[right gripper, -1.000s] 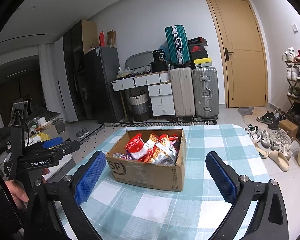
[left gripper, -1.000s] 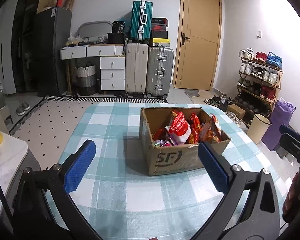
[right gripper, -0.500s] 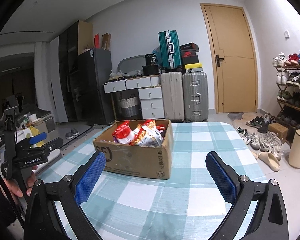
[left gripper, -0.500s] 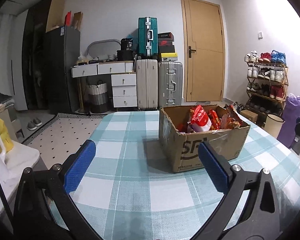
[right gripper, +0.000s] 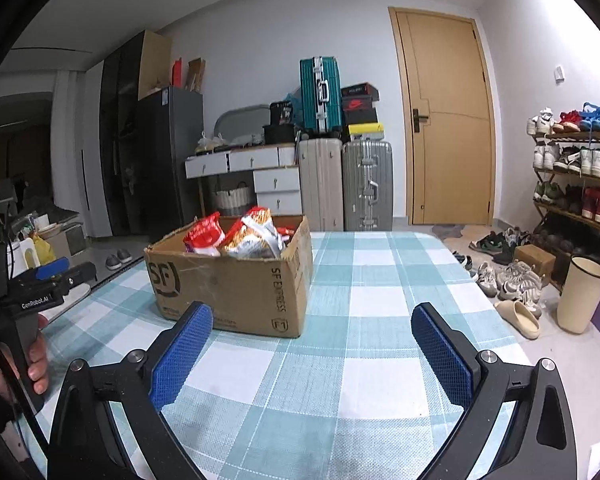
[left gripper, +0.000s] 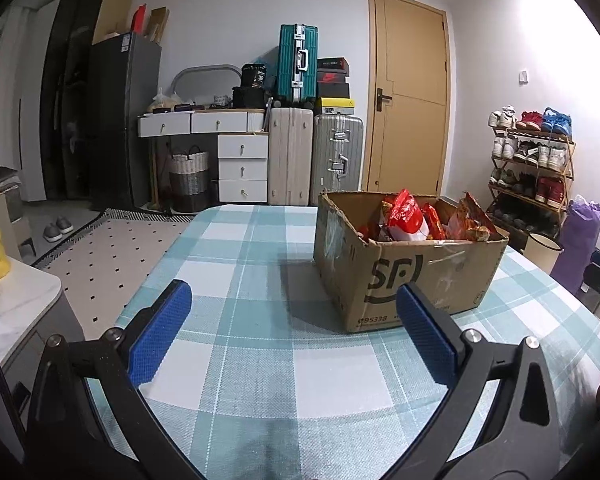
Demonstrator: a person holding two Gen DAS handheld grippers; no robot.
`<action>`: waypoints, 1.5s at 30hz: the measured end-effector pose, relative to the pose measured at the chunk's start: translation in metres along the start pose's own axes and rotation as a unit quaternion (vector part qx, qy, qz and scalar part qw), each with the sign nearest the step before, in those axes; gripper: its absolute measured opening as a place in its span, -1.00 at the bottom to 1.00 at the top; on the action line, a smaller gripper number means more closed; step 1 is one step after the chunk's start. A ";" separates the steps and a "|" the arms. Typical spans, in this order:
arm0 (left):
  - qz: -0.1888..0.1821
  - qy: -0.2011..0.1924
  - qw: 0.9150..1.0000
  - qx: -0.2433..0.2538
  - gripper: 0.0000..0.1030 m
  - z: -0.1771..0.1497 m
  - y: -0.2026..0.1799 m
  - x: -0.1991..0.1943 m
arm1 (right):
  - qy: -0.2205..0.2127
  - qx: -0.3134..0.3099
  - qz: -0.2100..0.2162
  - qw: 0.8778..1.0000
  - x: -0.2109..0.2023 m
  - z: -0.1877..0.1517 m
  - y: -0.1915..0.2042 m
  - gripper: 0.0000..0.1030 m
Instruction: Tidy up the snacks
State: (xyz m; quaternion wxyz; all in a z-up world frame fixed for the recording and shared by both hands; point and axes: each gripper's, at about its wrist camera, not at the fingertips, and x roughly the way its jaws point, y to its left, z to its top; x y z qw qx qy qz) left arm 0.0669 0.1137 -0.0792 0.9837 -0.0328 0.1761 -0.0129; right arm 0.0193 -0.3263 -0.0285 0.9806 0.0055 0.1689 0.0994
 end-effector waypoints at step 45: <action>-0.002 -0.023 0.999 0.025 0.98 -0.002 -0.012 -0.011 | 0.000 -0.027 -0.011 1.000 0.001 -0.006 0.009 0.99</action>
